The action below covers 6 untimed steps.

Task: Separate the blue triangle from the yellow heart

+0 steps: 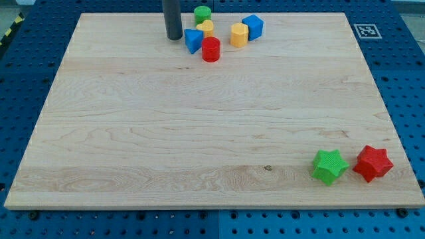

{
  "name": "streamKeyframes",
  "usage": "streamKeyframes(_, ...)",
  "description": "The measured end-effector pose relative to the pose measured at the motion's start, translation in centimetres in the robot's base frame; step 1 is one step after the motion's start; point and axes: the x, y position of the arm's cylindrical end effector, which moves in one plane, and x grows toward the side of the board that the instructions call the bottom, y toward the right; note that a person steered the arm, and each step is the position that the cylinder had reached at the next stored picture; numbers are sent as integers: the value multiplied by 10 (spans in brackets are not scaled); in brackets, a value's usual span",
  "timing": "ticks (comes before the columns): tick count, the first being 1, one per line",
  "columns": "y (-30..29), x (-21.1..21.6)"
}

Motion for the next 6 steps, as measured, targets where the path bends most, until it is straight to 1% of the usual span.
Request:
streamKeyframes(1,6,0)
streamKeyframes(2,42,1)
streamKeyframes(3,63,6)
streamKeyframes(4,64,21)
streamKeyframes(6,99,31)
